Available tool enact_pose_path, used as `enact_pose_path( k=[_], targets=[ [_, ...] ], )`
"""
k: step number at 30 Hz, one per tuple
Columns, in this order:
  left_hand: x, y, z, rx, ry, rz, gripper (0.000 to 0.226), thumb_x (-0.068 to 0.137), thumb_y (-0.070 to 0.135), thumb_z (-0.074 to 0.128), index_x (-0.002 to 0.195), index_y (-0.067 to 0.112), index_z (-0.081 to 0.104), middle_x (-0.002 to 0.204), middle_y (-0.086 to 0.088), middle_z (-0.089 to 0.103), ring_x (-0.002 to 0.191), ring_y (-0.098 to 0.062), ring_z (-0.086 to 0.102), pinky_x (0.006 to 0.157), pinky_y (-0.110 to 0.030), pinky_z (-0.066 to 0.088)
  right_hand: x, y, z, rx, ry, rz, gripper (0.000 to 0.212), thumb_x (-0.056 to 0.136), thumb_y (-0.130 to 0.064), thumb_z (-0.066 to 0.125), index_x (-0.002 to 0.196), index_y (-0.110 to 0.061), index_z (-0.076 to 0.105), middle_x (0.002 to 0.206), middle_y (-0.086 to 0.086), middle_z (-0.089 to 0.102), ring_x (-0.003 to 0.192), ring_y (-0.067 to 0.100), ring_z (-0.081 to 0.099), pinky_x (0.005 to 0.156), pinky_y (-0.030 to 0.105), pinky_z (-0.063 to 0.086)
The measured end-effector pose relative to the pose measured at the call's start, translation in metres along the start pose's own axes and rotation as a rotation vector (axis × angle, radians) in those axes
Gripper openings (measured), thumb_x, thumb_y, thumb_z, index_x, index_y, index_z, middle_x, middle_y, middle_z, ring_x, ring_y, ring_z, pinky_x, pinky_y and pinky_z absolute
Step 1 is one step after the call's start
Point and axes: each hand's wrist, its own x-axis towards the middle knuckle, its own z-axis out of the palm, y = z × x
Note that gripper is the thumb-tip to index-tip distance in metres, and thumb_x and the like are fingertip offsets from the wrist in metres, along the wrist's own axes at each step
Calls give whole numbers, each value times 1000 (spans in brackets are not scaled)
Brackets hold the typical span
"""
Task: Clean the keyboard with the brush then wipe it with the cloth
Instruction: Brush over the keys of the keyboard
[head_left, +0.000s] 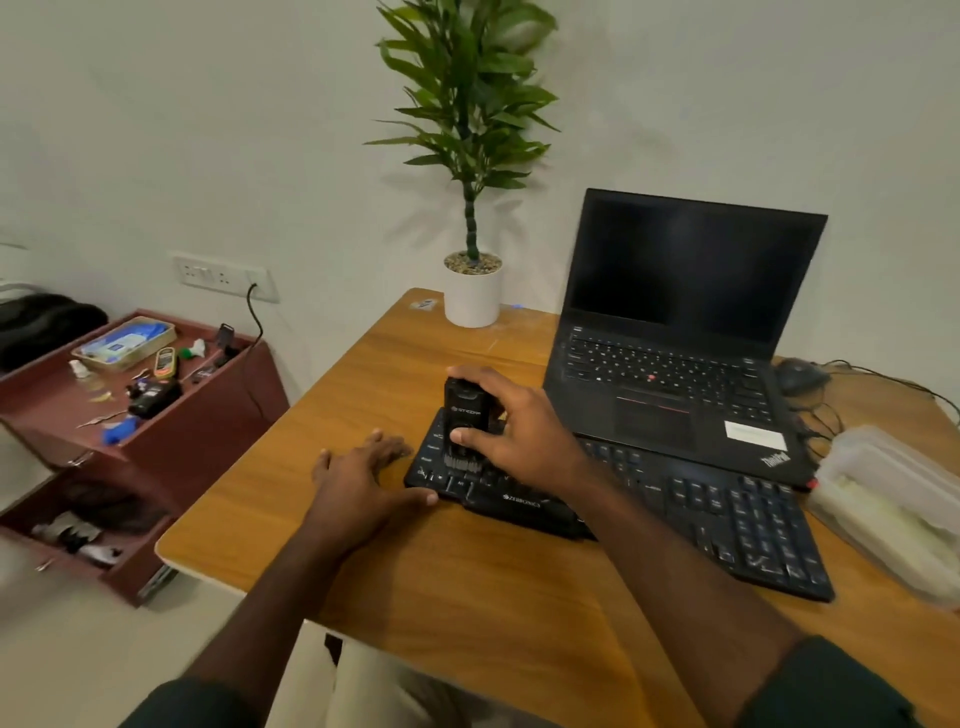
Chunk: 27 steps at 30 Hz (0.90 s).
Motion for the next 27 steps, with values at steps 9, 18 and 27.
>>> enact_pose_path(
  k=[9,18,27],
  targets=[
    [4,-8,2,61,-73,68,106,46,100,46,130,38,59,141,9,57,146,-3,25,118,-54,-2,22,-6,49,-147,-25,-102,65,85,-27,77,143,-35,50,122,-3,70,98,12,67,83,37,59],
    [6,-12,3,64,-51,77,91,49,98,48,118,41,65,137,11,60,144,-3,30,118,-52,-3,30,-8,39,258,-30,72,63,79,-11,84,136,-25,60,126,-4,65,113,14,65,95,40,59],
    [6,-15,6,63,-40,92,106,45,103,36,128,40,59,140,7,58,145,-3,27,119,-54,-2,17,-3,48,80,-64,20,65,82,-19,82,140,-32,56,129,-5,64,110,12,65,89,28,59]
  ],
)
